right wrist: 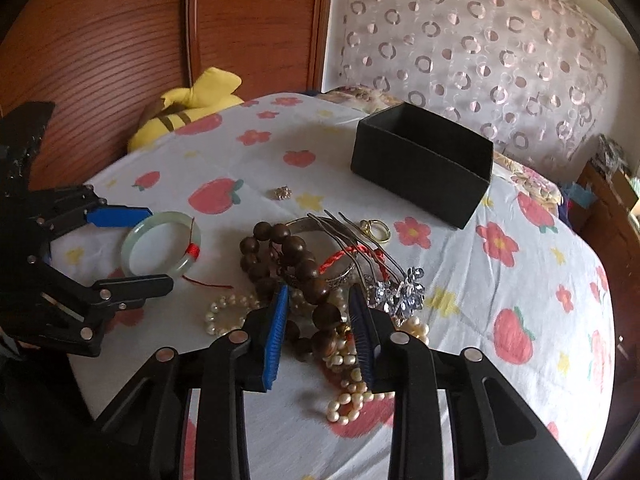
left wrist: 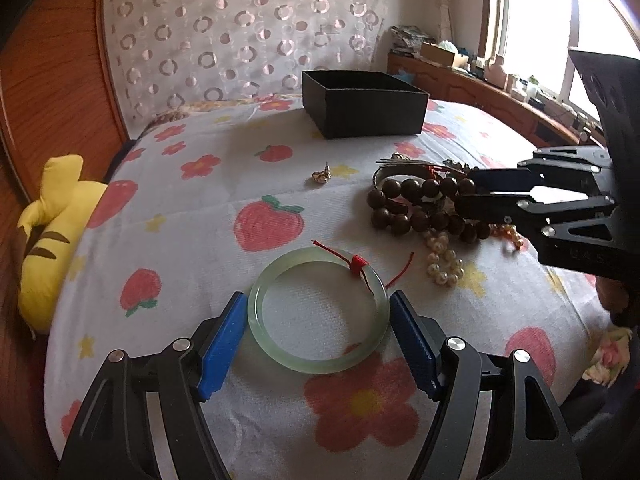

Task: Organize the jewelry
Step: 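Carry the bead bracelet into the black box with the right gripper while the left gripper lifts the jade bangle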

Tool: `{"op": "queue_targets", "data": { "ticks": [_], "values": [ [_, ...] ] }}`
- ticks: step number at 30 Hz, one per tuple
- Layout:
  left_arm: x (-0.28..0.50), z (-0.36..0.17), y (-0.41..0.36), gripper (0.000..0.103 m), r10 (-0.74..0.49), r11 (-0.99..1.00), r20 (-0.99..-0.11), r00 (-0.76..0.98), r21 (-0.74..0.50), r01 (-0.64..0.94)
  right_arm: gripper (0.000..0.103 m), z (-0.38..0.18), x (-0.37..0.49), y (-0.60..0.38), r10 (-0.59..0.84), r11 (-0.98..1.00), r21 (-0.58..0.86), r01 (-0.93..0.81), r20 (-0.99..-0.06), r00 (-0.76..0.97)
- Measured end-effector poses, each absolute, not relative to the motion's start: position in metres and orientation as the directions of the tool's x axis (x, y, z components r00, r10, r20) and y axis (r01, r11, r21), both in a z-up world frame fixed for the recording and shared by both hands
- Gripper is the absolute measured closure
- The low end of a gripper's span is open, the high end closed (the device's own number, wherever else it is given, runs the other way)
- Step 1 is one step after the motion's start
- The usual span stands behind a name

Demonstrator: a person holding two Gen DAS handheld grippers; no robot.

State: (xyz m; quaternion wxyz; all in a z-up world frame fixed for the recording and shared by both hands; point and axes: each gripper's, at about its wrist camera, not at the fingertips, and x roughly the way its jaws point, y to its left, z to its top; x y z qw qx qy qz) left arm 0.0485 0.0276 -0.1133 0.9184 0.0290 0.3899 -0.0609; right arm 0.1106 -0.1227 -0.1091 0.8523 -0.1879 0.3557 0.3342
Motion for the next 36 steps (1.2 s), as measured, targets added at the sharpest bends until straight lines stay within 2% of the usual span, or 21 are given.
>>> {"op": "queue_targets", "data": {
  "ticks": [2,8,21,36],
  "values": [
    [0.048,-0.113,0.028,0.034,-0.089,0.991,-0.718,0.69,0.007,0.135,0.084,-0.11,0.113,-0.121,0.426,0.704,-0.098,-0.704,-0.735,0.528],
    [0.043,-0.112,0.024,0.034,-0.101,0.987,-0.723,0.683,0.011,0.158,0.088,-0.101,0.107,-0.124,0.459,0.688,-0.094,-0.719,-0.712,0.532],
    [0.039,-0.086,0.025,0.034,-0.141,0.986,-0.661,0.737,-0.029,0.163,0.088,-0.03,0.086,-0.139,0.557,0.673,-0.111,-0.731,-0.574,0.6],
    [0.069,-0.056,0.025,0.034,-0.139,0.986,-0.613,0.778,-0.015,0.164,0.088,0.021,0.15,-0.155,0.499,0.74,-0.171,-0.651,-0.51,0.701]
  ]
}}
